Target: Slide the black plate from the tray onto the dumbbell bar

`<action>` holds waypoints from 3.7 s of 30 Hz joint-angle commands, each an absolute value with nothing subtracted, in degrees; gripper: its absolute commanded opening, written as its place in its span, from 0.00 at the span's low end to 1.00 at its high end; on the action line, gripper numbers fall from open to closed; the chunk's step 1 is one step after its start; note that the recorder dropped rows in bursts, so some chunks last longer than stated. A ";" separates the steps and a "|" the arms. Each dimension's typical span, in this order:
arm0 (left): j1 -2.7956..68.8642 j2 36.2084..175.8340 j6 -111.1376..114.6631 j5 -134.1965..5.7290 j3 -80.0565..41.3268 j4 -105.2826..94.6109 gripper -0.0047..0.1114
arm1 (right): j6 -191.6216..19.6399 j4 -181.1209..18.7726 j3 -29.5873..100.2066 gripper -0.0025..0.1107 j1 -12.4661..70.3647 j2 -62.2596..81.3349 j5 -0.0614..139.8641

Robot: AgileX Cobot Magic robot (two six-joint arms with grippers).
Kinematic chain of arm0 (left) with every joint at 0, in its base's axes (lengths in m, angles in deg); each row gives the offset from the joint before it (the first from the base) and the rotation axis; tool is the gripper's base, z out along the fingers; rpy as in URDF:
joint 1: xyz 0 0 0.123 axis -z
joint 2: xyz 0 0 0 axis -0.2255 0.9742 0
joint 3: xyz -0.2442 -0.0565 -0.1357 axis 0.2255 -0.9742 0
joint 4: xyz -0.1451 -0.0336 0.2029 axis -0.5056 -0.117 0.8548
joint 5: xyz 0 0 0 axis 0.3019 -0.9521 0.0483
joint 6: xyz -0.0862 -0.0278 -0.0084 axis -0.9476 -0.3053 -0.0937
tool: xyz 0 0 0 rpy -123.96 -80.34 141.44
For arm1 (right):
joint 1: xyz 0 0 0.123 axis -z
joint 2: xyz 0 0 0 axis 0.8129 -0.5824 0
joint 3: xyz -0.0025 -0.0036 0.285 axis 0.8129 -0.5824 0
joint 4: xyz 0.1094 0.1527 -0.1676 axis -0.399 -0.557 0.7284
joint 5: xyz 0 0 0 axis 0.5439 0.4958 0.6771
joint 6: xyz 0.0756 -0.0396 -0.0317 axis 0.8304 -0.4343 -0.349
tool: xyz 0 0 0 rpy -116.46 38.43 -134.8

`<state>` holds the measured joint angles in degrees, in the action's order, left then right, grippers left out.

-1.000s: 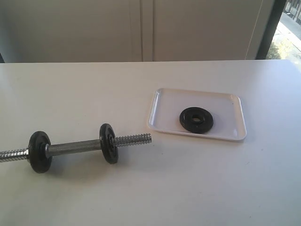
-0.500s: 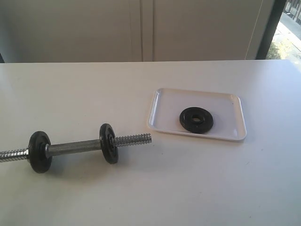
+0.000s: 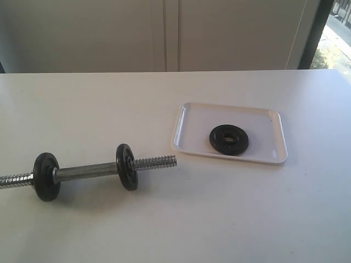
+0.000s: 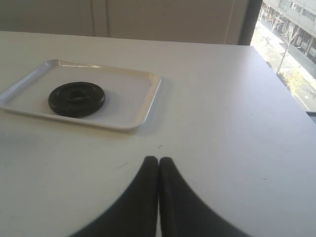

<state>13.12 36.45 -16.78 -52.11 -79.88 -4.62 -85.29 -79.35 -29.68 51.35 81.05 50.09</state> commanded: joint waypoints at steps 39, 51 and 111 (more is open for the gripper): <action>24.89 97.56 5.14 -84.07 -39.51 -1.61 0.04 | -85.29 -79.24 -29.59 0.02 51.46 81.33 50.63; 38.54 117.85 31.22 -105.93 -19.58 -5.00 0.04 | -85.29 -79.24 -29.59 0.02 51.46 81.33 50.63; 37.03 139.25 59.34 -92.27 -17.40 -17.78 0.62 | -85.29 -79.24 -29.59 0.02 51.46 81.33 50.63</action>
